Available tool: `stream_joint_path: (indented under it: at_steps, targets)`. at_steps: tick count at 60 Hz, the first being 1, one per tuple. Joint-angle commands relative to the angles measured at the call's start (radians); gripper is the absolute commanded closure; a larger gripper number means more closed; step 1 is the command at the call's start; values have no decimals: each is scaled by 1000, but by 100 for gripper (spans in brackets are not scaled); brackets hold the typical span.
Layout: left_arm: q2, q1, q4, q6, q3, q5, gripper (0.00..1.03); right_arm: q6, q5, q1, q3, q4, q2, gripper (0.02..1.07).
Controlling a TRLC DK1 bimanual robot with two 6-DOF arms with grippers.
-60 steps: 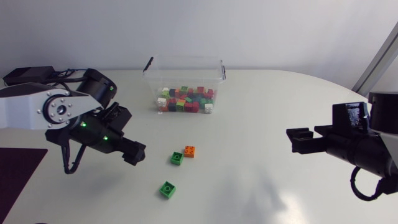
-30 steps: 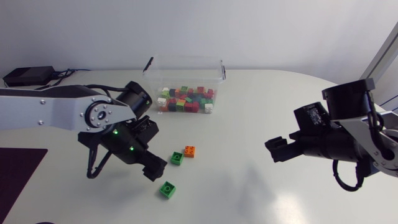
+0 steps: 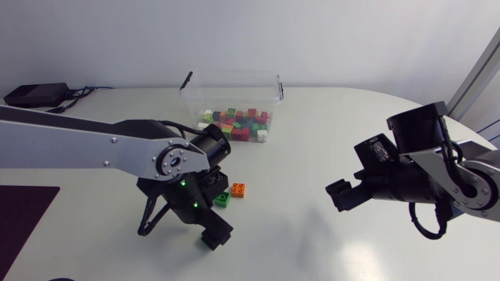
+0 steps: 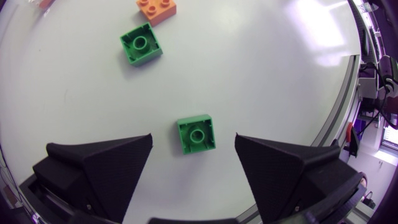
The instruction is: Place the duplo bricks in the container
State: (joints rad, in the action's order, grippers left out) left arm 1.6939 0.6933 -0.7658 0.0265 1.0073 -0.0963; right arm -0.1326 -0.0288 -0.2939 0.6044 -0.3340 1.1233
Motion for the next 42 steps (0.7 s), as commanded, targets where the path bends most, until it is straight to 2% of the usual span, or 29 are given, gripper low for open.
stream_joint_path:
  at_steps: [1,11,19,29,38,42]
  targets:
    - [46,23,-27,-36,22,10,12,-15,0,-7,17,13,24,7]
    - [79,43,-23,-53,28,38,17,-15,-2,-7,15,29,40,7]
    - [102,38,8,-60,25,40,30,-15,-3,-7,18,32,44,7]
    - [104,37,31,-63,22,40,34,-15,-3,-17,21,32,44,7]
    - [98,25,56,-66,11,40,48,-15,-5,-25,21,38,47,7]
    - [95,26,56,-66,4,41,50,-15,-3,-25,23,39,47,7]
